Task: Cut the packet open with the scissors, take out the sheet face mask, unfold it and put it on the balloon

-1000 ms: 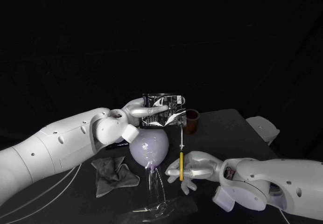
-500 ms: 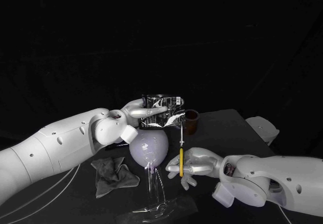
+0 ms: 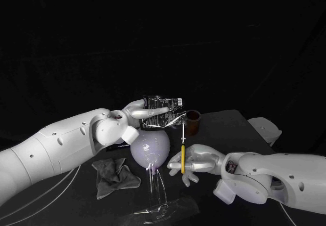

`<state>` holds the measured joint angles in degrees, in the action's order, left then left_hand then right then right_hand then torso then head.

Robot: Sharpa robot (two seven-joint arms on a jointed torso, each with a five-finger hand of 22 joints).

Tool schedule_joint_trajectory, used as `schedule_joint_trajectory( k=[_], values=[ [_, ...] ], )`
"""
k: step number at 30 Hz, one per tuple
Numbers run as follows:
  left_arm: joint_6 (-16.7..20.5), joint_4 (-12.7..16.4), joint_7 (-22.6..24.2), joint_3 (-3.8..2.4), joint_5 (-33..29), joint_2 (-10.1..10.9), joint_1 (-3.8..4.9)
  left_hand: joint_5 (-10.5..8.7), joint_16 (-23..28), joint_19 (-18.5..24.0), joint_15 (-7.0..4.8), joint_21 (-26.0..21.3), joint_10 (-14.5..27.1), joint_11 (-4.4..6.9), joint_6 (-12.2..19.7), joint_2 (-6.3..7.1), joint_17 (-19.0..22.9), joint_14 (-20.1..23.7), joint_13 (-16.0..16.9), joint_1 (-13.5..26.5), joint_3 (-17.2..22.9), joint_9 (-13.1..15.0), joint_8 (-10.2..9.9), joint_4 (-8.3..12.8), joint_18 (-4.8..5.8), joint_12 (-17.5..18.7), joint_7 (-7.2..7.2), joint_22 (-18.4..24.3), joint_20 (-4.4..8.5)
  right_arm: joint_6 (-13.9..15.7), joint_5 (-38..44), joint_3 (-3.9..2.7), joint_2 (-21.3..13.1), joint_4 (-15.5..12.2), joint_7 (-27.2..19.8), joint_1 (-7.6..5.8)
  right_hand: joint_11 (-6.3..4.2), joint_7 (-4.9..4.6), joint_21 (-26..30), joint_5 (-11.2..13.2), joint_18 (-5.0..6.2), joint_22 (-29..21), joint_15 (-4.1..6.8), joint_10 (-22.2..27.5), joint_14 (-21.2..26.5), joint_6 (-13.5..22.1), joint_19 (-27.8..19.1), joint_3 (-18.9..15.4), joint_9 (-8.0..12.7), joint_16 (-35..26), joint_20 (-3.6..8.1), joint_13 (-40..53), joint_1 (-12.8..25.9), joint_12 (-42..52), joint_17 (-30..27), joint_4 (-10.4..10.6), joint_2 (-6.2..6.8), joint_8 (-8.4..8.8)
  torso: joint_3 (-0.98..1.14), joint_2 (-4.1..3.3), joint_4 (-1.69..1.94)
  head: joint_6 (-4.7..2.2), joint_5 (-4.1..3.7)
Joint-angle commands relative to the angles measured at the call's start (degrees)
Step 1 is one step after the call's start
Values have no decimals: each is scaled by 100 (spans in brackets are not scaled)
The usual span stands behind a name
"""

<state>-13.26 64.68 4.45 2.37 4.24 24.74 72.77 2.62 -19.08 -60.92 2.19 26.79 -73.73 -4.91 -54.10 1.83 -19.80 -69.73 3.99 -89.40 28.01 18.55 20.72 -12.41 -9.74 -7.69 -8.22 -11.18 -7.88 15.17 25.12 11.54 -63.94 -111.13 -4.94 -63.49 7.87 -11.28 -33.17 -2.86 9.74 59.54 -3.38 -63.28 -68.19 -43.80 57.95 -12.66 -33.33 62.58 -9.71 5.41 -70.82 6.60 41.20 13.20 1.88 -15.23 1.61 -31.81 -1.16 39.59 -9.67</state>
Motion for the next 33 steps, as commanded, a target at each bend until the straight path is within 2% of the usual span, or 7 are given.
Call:
schedule_joint_trajectory(
  k=[1,8,15,22,25,30,33],
  values=[
    [-10,11,-16,-3,46,-9,5,18,-29,-40,-2,39,-33,-5,-2,-25,-11,-59,-7,31,28,500,27,9,-69,18,-47,-11,-14,72,20,-10,0,0,-156,-21,-200,110,-64,-7,100,16,150,-831,-213,-373,83,-66,-56,184,100,128,-173,285,224,-35,-125,-222,0,3,1,-1,6],
    [15,3,-17,-3,56,-9,5,18,-29,-40,-2,39,-33,-5,-2,-25,-11,-59,-7,31,28,500,27,9,-69,18,-47,-11,-14,166,14,-10,-10,25,-169,-35,-632,564,-576,-7,26,275,504,-1899,-839,-1171,496,-249,-283,720,442,562,-465,828,1008,-104,-453,-650,-2,1,5,-1,2],
    [51,-3,4,-3,59,-2,5,18,-29,-40,-2,39,-33,-5,-2,-25,-11,-59,-7,31,28,500,27,9,-69,18,-47,-11,-14,164,16,-10,-14,38,-149,-37,-760,699,-1011,3,-59,531,650,-1994,-1076,-1290,755,-623,-587,911,619,1087,-599,1145,1312,-102,-610,-806,-2,-2,0,-8,0],
    [81,-8,7,-3,60,-1,5,18,-29,-40,-2,39,-33,-5,-2,-25,-11,-59,-7,31,28,500,27,9,-69,18,-47,-11,-14,236,21,-10,-11,31,-212,-38,-581,500,-692,5,-38,389,501,-1364,-916,-887,513,-968,-640,728,546,1189,-630,837,1036,-94,-687,-533,4,3,2,-11,-1],
    [89,-8,3,-3,61,0,5,18,-29,-40,-2,39,-33,-5,-2,-25,-11,-59,-7,31,28,500,27,9,-69,18,-47,-11,-14,313,13,-10,-12,29,-257,-38,-266,177,-286,10,-51,196,235,-574,-601,-330,194,-1179,-547,459,379,974,-637,297,600,-136,-698,-138,2,4,-1,-18,9],
    [113,-7,0,-3,94,7,5,18,-30,-43,-3,48,-36,-5,0,-24,-17,-66,-7,41,39,505,30,15,-68,21,-47,-16,-11,453,5,-10,-18,26,-332,-39,24,-105,-241,11,-88,189,-9,150,-323,135,72,-1369,-411,334,197,659,-638,-190,312,-209,-717,208,2,2,-1,-21,13],
    [128,-5,5,-3,109,11,5,18,-30,-43,-3,48,-36,-5,0,-24,-17,-66,-7,41,39,505,30,15,-68,21,-47,-16,-11,485,11,-10,-19,29,-341,-39,85,-164,-239,3,-84,189,-60,316,-252,246,50,-1379,-369,319,151,568,-631,-273,247,-229,-698,273,2,1,-1,-26,10]
  ],
)
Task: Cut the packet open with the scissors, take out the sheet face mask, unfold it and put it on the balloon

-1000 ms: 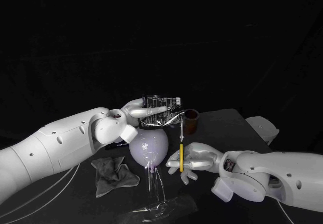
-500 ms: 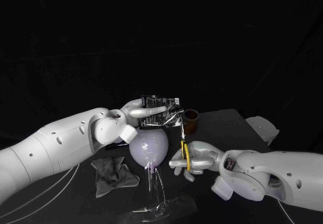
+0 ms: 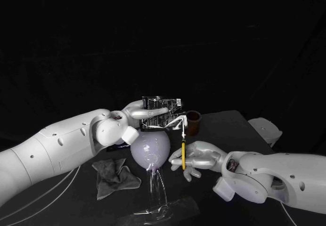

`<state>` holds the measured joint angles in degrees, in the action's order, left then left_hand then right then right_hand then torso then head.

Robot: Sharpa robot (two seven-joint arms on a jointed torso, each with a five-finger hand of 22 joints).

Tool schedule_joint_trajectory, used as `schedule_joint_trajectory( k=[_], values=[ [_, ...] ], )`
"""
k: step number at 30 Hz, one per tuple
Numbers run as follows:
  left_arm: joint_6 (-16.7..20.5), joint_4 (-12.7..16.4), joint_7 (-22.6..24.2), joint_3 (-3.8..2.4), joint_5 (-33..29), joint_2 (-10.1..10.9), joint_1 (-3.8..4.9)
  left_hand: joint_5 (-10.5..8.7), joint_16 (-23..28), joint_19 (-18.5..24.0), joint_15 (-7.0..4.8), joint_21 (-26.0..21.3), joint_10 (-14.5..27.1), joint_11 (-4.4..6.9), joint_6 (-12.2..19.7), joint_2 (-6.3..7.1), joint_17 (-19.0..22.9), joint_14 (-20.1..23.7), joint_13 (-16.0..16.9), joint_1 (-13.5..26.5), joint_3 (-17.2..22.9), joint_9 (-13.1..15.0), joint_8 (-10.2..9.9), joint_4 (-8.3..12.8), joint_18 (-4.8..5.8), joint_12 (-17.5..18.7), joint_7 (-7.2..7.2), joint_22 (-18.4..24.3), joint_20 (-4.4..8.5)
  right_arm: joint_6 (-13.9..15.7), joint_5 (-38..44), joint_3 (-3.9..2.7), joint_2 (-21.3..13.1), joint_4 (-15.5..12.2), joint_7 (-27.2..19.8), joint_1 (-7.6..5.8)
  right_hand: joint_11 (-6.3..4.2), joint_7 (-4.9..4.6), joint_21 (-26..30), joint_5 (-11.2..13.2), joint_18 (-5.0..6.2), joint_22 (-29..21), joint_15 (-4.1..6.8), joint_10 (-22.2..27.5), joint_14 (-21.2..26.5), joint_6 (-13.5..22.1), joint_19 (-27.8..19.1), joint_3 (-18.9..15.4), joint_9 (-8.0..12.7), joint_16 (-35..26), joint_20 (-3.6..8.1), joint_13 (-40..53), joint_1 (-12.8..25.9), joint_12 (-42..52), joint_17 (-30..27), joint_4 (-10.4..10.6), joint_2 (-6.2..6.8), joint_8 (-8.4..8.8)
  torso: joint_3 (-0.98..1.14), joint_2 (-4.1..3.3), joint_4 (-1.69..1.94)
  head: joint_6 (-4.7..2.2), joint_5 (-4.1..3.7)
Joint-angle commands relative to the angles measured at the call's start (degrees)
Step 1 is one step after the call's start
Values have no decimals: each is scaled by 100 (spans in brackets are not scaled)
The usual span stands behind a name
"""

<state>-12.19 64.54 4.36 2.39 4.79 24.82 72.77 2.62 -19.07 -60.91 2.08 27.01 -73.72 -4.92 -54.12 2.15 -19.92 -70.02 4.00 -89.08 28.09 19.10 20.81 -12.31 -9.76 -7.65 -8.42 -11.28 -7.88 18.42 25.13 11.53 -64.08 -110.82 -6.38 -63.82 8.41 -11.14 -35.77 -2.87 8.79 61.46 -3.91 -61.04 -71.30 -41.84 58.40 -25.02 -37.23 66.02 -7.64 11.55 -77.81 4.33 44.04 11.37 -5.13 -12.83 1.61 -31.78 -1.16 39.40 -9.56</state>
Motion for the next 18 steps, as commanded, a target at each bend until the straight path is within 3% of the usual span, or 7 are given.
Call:
schedule_joint_trajectory(
  k=[1,6,18],
  values=[
    [29,10,19,-5,65,7,5,18,-31,-43,8,26,-37,-4,1,-56,-5,-37,-7,9,31,449,21,6,-67,17,-27,-6,-10,164,13,-8,-5,-1,-197,-6,53,-211,24,7,12,-3,-31,172,113,105,-8,-143,41,-54,-78,-88,71,-71,-105,-54,17,62,1,-2,0,-8,-5],
    [49,16,67,-5,155,15,5,18,-33,-46,6,32,-40,-3,1,-52,-9,-42,-6,14,36,452,24,11,-67,18,-27,-9,-8,182,26,-8,-3,7,-193,-6,145,-296,40,7,31,-8,-113,427,335,282,-80,-115,121,-132,-176,-257,116,-70,-321,-49,94,125,-1,-1,0,-3,-10],
    [188,96,491,-4,993,57,4,17,-34,-59,2,55,-40,-1,4,-42,-21,-52,-7,24,54,461,29,33,-68,26,-25,-21,2,114,-27,-8,-7,14,-173,-17,147,-298,27,8,52,-2,-122,416,352,272,-84,-100,139,-99,-206,-298,136,-39,-312,-32,101,101,3,-2,-1,-2,-18]
  ],
)
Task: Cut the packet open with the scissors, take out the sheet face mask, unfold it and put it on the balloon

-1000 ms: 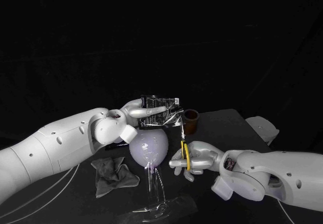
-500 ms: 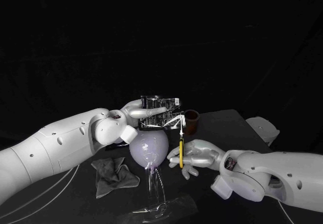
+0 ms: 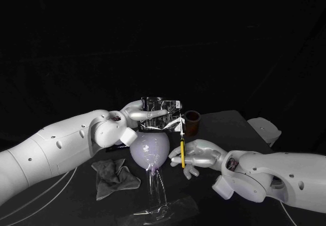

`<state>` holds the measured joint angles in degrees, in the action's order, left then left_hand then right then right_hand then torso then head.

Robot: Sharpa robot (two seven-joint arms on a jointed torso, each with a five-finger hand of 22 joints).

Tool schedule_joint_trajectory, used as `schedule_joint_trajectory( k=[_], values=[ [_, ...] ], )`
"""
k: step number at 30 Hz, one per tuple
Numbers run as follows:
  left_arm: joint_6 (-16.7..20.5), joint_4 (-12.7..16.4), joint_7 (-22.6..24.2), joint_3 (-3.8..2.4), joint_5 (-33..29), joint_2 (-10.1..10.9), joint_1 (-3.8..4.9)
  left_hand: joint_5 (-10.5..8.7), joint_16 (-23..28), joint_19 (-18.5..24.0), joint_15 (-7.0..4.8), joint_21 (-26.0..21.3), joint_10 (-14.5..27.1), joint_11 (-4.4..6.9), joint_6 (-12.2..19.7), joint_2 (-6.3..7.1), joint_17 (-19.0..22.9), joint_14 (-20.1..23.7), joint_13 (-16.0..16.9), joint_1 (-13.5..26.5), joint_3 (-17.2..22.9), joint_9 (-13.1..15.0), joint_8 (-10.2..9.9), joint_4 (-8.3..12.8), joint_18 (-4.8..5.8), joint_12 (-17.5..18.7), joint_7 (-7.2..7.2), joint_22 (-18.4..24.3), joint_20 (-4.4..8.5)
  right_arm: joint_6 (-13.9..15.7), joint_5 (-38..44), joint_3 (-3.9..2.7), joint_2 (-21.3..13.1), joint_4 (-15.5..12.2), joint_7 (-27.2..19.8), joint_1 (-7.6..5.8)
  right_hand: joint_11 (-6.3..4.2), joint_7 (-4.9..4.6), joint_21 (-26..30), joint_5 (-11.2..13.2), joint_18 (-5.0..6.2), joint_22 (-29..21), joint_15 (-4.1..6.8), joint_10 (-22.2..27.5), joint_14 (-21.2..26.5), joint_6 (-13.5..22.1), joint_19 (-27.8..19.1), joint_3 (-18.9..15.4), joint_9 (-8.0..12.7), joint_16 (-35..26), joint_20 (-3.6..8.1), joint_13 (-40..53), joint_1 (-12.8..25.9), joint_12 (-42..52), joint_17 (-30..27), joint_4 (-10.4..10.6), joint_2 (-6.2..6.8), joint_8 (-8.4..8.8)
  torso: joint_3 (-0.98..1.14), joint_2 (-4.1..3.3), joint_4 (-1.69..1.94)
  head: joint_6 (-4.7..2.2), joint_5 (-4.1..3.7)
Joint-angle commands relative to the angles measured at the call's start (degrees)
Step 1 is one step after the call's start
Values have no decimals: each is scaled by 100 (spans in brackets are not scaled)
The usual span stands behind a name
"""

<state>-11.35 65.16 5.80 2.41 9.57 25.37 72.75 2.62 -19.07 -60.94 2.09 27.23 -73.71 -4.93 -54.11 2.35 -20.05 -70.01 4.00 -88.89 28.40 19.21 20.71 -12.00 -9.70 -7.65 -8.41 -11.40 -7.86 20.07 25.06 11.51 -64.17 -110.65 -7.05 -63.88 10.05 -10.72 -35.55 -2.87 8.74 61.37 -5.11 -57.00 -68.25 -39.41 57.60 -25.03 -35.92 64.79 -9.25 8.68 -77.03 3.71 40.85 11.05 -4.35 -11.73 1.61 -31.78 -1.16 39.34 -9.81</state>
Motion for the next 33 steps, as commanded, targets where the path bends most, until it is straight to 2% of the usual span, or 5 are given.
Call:
schedule_joint_trajectory(
  k=[1,10,19,26,33],
  values=[
    [125,38,392,-6,570,3,6,17,-34,-56,0,34,-41,-1,3,-62,-8,-53,-7,4,23,450,38,2,-74,26,-25,-9,0,-62,-30,-7,1,0,-101,-14,-19,-336,2,8,62,8,-1,1,43,20,-4,-97,10,35,-49,-17,64,30,17,4,22,-17,4,-1,-3,10,11],
    [353,40,779,-6,967,14,6,17,-34,-66,-3,55,-41,2,4,-53,-18,-60,-8,14,35,459,43,23,-73,34,-20,-20,7,-201,-103,-7,-10,34,-48,-40,-240,-115,-130,10,181,66,174,-701,-243,-484,87,-145,41,352,-21,-53,68,356,332,-28,-99,-327,-1,-2,-4,25,22],
    [442,35,924,-6,1072,14,5,17,-35,-67,-4,59,-42,3,4,-51,-21,-62,-8,16,37,460,45,27,-73,34,-18,-23,9,-228,-129,-7,-18,64,-12,-47,-464,116,-634,10,108,322,369,-1368,-491,-950,417,-153,63,497,147,31,75,580,508,-95,-190,-535,-3,-1,4,42,28],
    [442,36,942,-5,1091,19,5,17,-35,-68,-5,63,-43,4,3,-49,-23,-64,-8,19,39,463,46,31,-72,36,-17,-25,10,-135,-168,-7,-20,59,-78,-49,-465,116,-641,10,106,325,374,-1358,-490,-946,422,-154,67,488,154,28,83,565,490,-95,-193,-529,-1,-2,4,10,25],
    [431,43,927,-5,1133,28,5,17,-35,-68,-5,63,-43,4,3,-49,-23,-64,-8,19,39,463,46,31,-72,36,-17,-25,10,0,-192,-7,-15,43,-183,-49,-312,-38,-582,9,88,301,265,-900,-454,-652,344,-152,168,433,108,-120,121,208,375,-155,-171,-331,3,-1,-1,-11,27]
  ],
)
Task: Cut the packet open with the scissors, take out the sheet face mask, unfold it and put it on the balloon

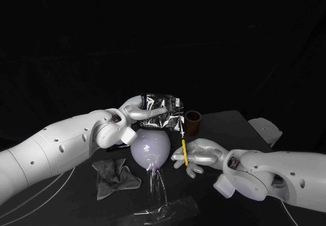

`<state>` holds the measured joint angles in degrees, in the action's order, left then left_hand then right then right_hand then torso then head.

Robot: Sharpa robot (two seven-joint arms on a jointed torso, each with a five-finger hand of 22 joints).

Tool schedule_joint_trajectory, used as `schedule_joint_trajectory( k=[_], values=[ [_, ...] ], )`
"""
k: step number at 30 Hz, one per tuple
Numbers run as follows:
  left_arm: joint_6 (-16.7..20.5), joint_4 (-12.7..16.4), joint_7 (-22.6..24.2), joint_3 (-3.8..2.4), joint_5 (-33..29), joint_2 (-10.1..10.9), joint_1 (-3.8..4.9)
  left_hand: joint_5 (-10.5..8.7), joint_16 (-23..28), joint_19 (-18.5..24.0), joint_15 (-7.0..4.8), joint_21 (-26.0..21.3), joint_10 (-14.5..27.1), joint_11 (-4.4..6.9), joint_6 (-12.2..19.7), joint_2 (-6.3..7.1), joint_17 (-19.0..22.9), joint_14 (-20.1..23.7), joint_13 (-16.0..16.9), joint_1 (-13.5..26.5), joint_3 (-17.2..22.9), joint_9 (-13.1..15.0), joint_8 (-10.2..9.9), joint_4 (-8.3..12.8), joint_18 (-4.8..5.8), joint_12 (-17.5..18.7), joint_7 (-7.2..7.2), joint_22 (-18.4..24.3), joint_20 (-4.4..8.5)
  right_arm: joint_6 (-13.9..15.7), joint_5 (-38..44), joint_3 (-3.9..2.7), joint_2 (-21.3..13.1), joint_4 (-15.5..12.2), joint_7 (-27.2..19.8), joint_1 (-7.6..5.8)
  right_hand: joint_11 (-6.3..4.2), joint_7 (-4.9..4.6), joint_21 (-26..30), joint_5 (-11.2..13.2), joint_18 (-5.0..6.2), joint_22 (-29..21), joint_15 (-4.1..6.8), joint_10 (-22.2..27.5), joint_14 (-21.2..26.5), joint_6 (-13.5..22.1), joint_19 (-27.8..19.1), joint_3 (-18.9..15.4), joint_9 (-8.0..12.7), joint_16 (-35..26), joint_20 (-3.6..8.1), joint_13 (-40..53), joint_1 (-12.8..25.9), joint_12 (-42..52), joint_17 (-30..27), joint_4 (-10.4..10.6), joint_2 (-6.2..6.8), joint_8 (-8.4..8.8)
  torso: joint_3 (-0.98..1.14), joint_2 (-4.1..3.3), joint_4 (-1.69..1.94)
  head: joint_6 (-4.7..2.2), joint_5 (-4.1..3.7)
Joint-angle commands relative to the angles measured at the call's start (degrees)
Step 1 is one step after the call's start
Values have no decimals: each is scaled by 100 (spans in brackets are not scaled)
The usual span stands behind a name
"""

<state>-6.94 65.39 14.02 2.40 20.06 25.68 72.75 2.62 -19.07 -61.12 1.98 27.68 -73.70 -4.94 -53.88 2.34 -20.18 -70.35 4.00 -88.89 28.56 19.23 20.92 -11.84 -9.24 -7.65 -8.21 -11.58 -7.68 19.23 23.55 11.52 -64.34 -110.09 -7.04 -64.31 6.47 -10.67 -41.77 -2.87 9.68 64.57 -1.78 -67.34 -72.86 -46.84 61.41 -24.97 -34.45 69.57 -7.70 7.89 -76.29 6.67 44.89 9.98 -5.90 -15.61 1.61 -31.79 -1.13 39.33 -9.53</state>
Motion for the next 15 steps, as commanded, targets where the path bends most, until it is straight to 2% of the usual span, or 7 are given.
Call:
schedule_joint_trajectory(
  k=[1,4,8,15],
  values=[
    [-14,22,103,-4,91,-1,5,17,-36,-51,5,24,-47,6,-21,-47,-13,-34,-8,24,27,464,28,21,-117,37,-37,-11,-5,98,-42,-8,4,-14,-194,-6,86,-75,57,10,-8,-27,-98,222,21,155,-58,-155,38,-50,-71,-77,44,-147,-48,-63,-15,95,4,0,-5,-12,-1],
    [-30,27,95,-4,109,2,5,17,-36,-51,5,24,-47,6,-21,-47,-13,-34,-8,24,27,464,28,21,-117,37,-37,-11,-5,141,-45,-9,10,-11,-226,-6,162,-162,109,12,-2,-51,-163,450,61,322,-116,-155,80,-60,-118,-165,54,-281,-95,-85,-3,189,2,0,-7,-27,-7],
    [-52,35,93,-4,142,5,5,17,-38,-52,3,32,-51,7,-22,-46,-18,-40,-7,30,30,468,31,27,-117,38,-36,-15,-2,163,-46,-12,17,0,-246,-8,223,-220,202,12,18,-97,-220,586,141,440,-213,-151,106,-83,-175,-246,82,-299,-183,-96,17,246,2,0,-6,-35,-22],
    [-56,71,170,-4,249,12,5,16,-41,-56,1,44,-56,8,-24,-44,-26,-50,-7,40,35,473,35,35,-116,40,-36,-22,1,144,-53,-18,35,40,-240,-77,250,-252,209,11,28,-99,-248,668,170,503,-243,-148,120,-69,-207,-298,110,-298,-197,-97,36,271,-2,0,-2,-39,-4]
  ],
)
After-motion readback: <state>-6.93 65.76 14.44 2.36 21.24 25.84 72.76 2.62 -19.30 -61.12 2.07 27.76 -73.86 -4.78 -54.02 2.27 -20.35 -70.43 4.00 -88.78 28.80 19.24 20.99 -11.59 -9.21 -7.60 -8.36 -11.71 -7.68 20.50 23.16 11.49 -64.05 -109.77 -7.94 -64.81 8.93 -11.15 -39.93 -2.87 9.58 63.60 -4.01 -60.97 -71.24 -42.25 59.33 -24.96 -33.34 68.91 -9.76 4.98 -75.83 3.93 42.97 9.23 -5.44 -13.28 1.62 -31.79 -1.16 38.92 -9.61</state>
